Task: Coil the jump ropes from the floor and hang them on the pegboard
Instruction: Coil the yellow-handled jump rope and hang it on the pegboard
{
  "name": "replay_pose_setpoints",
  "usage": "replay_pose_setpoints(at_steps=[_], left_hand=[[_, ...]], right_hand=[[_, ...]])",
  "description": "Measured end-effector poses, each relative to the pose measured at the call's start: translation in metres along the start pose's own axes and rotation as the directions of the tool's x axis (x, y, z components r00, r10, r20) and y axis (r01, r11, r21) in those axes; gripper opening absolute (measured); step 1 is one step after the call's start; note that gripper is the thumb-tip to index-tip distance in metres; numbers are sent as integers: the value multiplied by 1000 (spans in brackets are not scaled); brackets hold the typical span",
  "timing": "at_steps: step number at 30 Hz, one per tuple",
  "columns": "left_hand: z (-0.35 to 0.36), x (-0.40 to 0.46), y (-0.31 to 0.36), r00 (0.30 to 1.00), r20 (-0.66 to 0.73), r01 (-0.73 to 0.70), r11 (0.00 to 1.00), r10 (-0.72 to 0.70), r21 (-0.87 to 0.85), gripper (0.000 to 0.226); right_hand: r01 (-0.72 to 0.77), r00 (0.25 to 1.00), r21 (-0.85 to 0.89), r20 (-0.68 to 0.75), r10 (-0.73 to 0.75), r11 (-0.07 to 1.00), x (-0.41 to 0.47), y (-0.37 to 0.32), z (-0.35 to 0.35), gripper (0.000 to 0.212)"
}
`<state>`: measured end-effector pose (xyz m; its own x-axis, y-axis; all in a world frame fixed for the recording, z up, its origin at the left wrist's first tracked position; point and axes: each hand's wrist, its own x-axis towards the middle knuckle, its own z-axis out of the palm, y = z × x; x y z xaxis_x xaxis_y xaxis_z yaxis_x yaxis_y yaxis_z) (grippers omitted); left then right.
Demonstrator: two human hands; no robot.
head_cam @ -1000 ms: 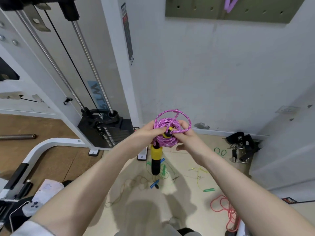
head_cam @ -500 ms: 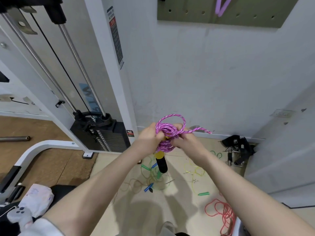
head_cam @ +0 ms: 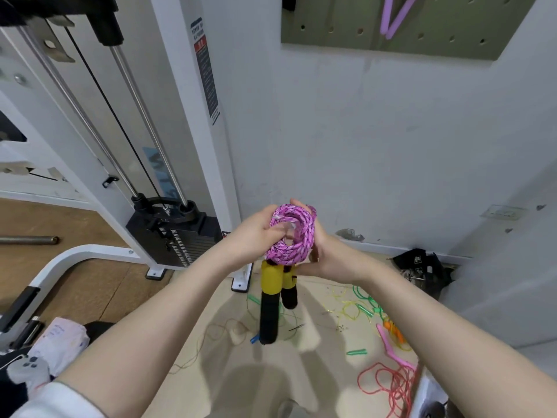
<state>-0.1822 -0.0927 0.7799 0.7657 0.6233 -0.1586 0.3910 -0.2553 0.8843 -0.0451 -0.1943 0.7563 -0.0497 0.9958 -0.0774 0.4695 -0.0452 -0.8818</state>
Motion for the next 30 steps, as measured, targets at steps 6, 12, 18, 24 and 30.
replay_pose_setpoints(at_steps=[6,12,18,24,30], left_hand=[[-3,-1,6,987,-159,-79,934,24,-349,16],[-3,8,18,987,-159,-7,996,-7,-88,15],[0,35,38,982,-152,-73,972,109,225,12],[-17,66,60,964,-113,-177,901,239,397,7],[-40,92,66,941,-103,-180,737,321,652,22]], right_hand=[[-122,943,151,-290,162,981,5,27,0,27],[-286,930,182,-184,318,941,-3,39,-12,29],[-4,988,703,-108,112,712,15,-12,-33,41],[-39,950,696,-197,243,717,38,-26,-52,40],[43,904,729,-319,284,683,65,-44,-77,25]])
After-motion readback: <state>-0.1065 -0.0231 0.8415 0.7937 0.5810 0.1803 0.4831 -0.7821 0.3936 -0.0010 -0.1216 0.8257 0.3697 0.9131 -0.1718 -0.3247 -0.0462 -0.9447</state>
